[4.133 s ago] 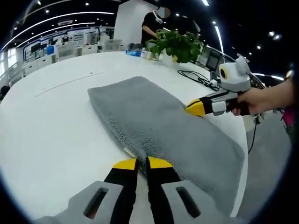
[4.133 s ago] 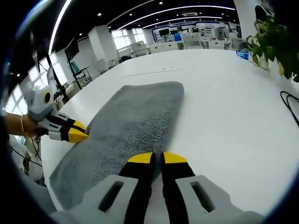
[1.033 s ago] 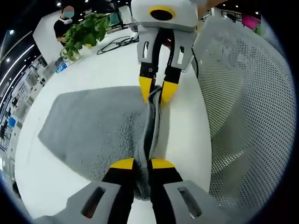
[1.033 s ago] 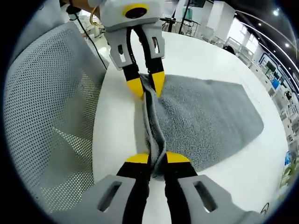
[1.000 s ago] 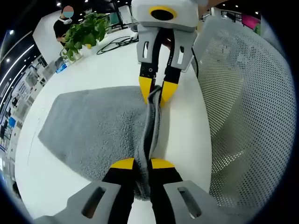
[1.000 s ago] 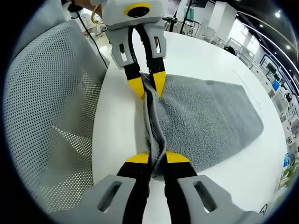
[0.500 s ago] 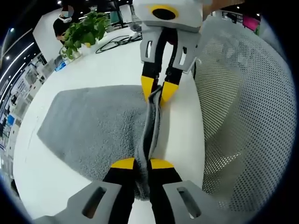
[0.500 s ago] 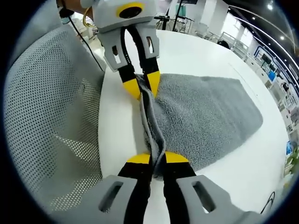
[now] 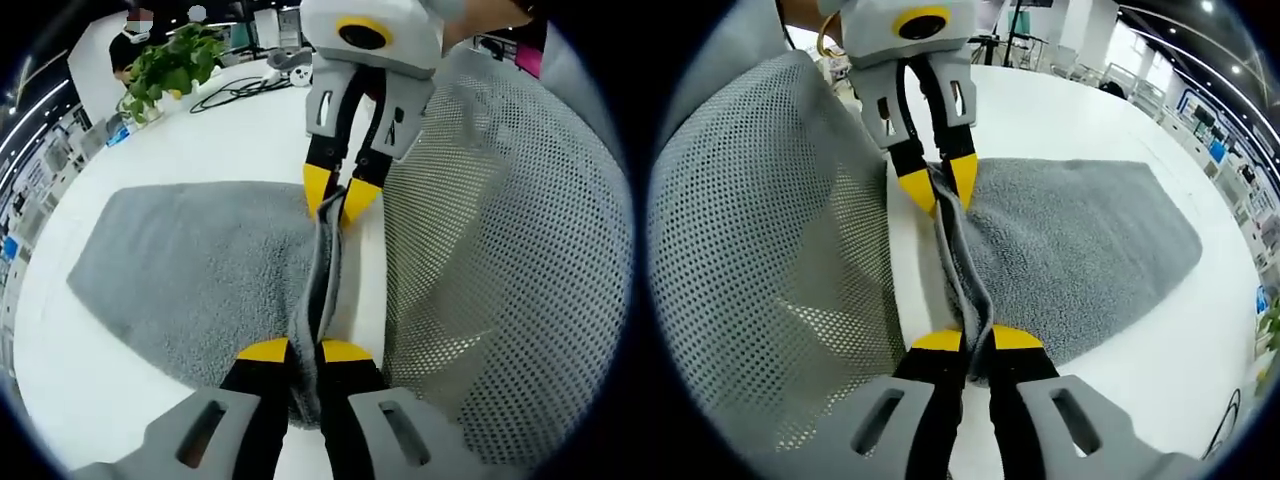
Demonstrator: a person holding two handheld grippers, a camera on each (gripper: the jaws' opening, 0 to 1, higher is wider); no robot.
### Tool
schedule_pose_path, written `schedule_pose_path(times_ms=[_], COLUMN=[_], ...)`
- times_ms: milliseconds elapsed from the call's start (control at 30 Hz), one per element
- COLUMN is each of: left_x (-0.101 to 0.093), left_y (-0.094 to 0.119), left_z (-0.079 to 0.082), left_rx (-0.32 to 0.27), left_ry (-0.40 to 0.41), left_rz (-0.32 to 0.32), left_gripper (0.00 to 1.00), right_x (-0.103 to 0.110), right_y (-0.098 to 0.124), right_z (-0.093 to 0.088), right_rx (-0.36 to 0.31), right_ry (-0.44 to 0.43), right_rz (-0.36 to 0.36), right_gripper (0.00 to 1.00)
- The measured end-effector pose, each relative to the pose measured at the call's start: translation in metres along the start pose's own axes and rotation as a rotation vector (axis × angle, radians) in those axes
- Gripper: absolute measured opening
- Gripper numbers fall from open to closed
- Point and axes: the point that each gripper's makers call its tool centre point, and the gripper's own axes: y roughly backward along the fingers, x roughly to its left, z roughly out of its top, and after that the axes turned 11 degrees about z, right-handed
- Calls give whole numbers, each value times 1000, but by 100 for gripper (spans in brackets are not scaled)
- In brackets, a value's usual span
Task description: Fold the towel on the table until its edges align and the towel forms a compact rectangular stack.
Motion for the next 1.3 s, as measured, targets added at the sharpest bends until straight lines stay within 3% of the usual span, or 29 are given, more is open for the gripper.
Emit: schedule_pose_path(times_ms=[367, 633, 1300], left_x=[-7, -1, 25], left_y=[5, 20, 77], left_z=[2, 12, 48], left_rx=[-16, -33, -119], left_ry=[74, 57, 106], left_rz=[44, 57, 101], left_gripper=[8, 8, 8], right_x=[10, 6, 4], right_y=[10, 27, 82], right_z=[4, 14, 54], right_rx=[15, -39, -157], right_ry=[7, -24, -34], right_rz=[-37, -78, -135], right_gripper=[5, 5, 5])
